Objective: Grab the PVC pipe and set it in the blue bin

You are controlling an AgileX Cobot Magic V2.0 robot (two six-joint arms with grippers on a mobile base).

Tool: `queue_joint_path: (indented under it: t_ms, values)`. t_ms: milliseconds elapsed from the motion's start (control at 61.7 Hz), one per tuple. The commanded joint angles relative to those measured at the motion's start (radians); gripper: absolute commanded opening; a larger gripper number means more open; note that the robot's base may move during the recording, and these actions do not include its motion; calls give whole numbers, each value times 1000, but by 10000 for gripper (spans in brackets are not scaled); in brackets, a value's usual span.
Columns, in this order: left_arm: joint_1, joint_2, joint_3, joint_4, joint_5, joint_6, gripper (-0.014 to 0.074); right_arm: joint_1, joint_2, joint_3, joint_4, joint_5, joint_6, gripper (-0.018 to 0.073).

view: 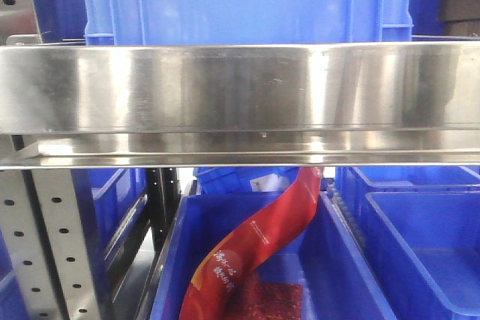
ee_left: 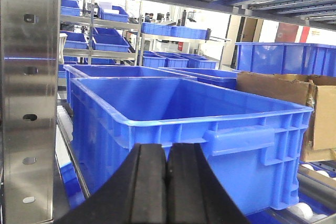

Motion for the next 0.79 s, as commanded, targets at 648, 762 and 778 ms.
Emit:
queue_joint_path:
  t_ms: [648,762,778]
  values:
    - [-4,-7,3,-6,-20,3,-111,-356,-435,367,305,45,-377,-169]
    - [-4,-7,3,-6,-20,3,-111,-433,-515,454,305,44,-377,-169]
    - [-4,-7,3,-6,-20,3,-111,-440,-524,464,305,44,-377,-169]
